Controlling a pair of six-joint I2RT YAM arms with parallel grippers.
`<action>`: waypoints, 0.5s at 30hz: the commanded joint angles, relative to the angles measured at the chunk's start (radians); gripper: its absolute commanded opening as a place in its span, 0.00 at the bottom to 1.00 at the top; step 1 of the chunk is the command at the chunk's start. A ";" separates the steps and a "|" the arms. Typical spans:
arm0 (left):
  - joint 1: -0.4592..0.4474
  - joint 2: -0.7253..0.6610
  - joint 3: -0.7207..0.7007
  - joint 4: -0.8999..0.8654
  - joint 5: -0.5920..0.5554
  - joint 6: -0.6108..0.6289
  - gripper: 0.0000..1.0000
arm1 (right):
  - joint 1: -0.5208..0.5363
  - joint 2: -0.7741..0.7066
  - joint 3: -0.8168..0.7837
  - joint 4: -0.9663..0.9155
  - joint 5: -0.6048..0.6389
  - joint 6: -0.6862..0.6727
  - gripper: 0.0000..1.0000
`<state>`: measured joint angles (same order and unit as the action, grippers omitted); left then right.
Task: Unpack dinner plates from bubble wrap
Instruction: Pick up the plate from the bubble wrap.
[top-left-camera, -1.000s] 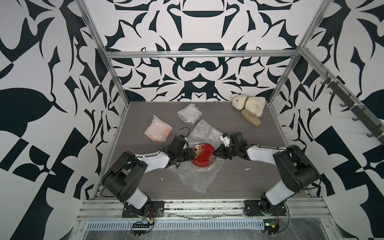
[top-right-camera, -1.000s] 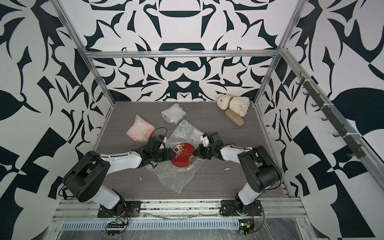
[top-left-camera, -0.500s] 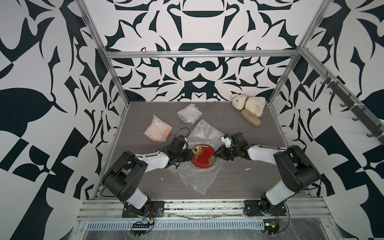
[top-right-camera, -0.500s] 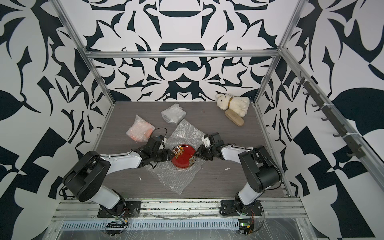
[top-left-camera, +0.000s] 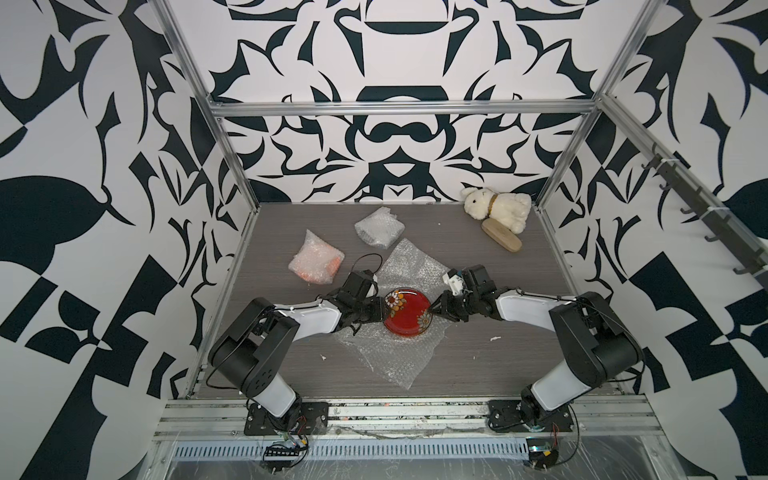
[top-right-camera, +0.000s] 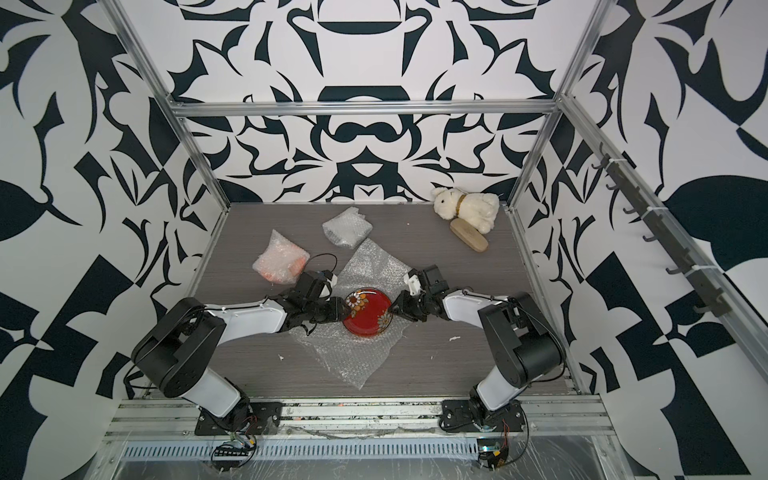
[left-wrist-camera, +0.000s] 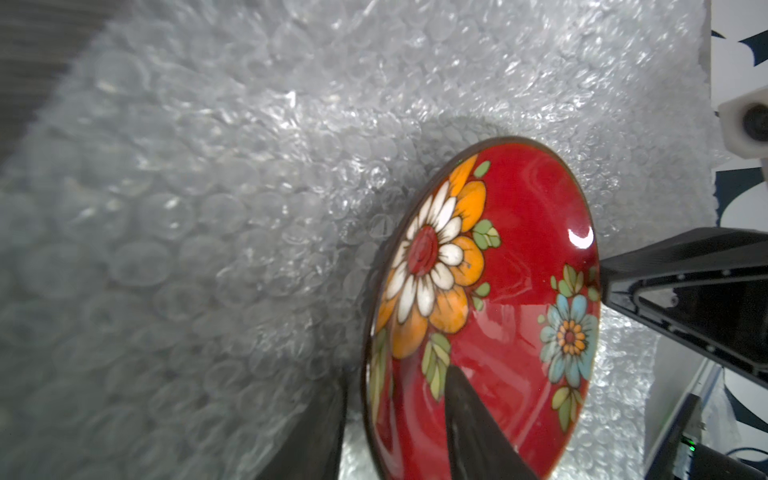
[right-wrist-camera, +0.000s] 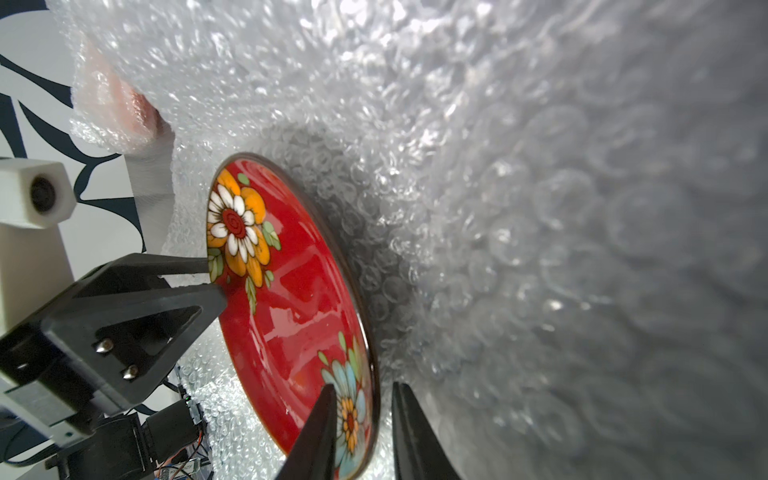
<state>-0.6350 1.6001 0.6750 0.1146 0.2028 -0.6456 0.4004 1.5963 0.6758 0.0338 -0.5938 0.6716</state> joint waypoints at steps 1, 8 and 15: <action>0.000 0.022 0.018 -0.020 0.021 0.017 0.39 | -0.003 -0.024 0.021 0.014 0.002 -0.021 0.27; 0.000 0.039 0.021 0.011 0.078 0.017 0.25 | -0.003 -0.002 0.015 0.050 -0.018 -0.006 0.26; 0.000 0.035 0.018 0.050 0.122 0.011 0.16 | -0.003 -0.001 0.002 0.087 -0.043 0.008 0.25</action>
<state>-0.6258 1.6283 0.6769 0.1383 0.2676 -0.6491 0.3901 1.5986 0.6731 0.0486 -0.5938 0.6758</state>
